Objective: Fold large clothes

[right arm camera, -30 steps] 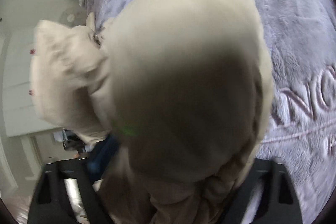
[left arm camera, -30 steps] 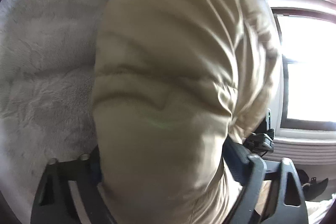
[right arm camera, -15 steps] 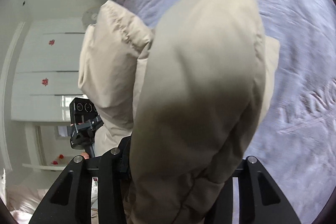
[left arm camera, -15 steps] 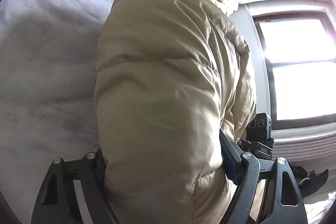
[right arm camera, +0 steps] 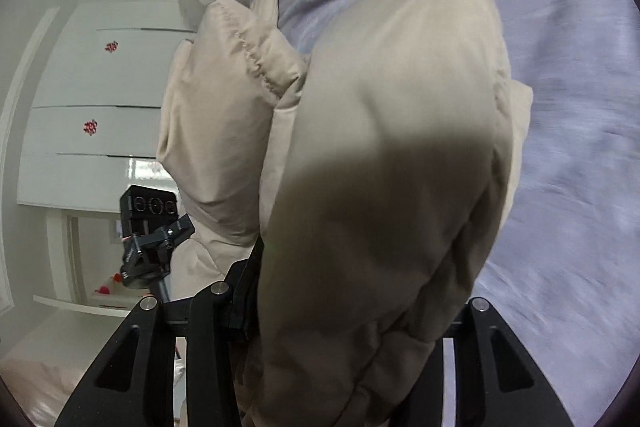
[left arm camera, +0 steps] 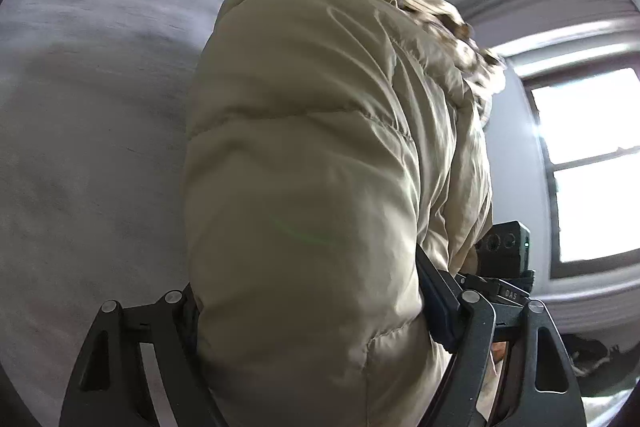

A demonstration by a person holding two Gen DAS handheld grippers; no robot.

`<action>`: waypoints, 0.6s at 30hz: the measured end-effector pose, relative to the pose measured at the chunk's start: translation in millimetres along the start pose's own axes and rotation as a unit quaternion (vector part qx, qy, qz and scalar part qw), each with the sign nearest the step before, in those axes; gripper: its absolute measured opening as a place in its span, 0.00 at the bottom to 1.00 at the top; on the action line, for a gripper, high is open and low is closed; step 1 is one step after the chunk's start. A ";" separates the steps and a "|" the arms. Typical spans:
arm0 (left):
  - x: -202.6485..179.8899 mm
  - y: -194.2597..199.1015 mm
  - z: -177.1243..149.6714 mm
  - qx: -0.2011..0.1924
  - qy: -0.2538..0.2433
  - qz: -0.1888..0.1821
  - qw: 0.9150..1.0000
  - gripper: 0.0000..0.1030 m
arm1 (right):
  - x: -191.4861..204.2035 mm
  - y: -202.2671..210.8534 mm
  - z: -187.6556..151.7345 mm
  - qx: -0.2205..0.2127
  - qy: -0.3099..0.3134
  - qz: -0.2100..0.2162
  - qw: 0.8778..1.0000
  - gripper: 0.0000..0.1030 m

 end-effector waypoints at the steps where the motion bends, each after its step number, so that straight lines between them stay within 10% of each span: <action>1: 15.8 -1.4 1.8 -0.003 0.006 0.010 1.000 0.80 | -5.9 -17.5 3.5 0.004 -0.005 -0.007 1.000 0.45; 5: 72.7 -21.6 5.2 0.014 0.038 0.034 0.999 0.83 | -29.9 -45.6 0.7 0.023 -0.051 -0.056 0.997 0.53; 13: 70.5 0.8 -4.5 0.001 -0.005 0.092 0.996 0.84 | -3.5 32.2 -21.8 -0.025 -0.034 -0.198 0.979 0.53; 18: 59.4 15.6 10.8 -0.005 -0.011 0.119 0.993 0.84 | 39.2 64.4 -46.1 -0.089 -0.006 -0.230 0.969 0.18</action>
Point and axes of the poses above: each gripper's, at about its wrist camera, not at the fingertips, and y roughly against the way its jaws point, x to its left, z to its top, the point moved 8 cm from there along -y, roughly the way its jaws point, and after that the axes turned 6 degrees about x, right-handed, at the moved point
